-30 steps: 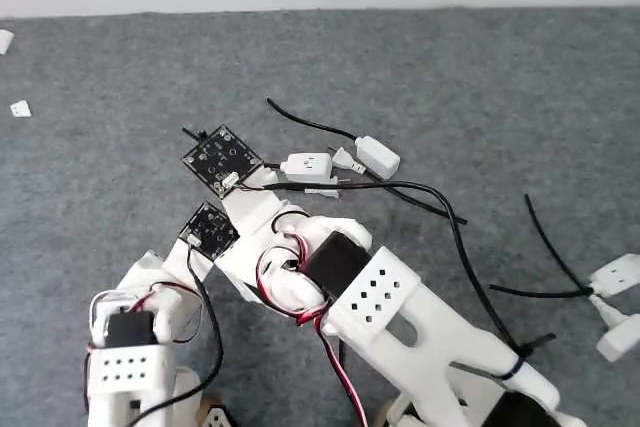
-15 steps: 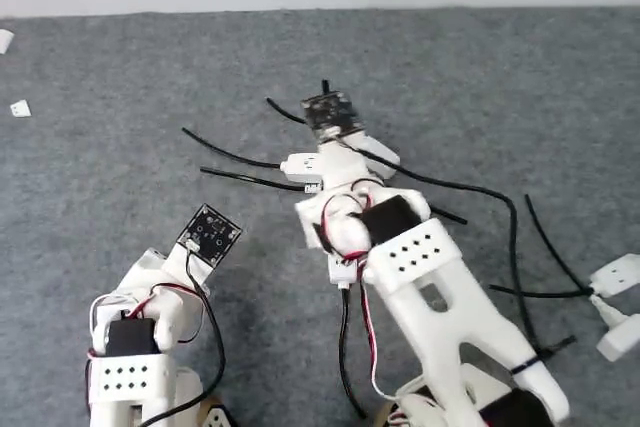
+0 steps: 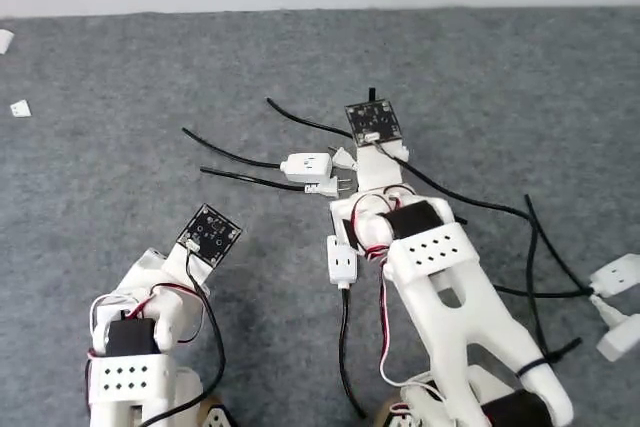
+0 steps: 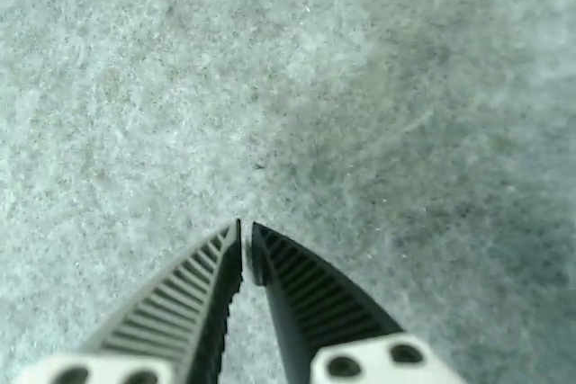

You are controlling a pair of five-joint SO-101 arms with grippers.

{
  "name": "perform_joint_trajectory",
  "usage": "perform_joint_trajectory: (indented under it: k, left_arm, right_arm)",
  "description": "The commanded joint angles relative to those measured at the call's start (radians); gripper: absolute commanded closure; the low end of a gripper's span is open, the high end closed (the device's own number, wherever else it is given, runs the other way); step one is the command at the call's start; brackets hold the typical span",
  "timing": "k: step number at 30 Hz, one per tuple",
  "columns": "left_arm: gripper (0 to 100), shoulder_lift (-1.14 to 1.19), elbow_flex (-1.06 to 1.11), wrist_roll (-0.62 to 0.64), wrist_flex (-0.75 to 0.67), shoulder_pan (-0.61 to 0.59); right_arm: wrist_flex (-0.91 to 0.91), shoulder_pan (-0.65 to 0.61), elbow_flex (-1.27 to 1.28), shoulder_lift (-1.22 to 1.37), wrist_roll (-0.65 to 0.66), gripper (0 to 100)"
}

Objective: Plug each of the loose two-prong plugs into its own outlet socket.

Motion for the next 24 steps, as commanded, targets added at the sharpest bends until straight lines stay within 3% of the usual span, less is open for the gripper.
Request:
perform_joint_trajectory:
  k: [1, 24]
  left_arm:
    - [99, -0.015, -0.01, 0.008, 0.002, 0.005]
    - [99, -0.015, -0.01, 0.008, 0.002, 0.005]
  right_arm:
    - [-0.039, 0.012, 0.011, -0.005, 0.018, 99.1]
    - [-0.039, -0.067, 0.028, -0.005, 0.104, 99.1]
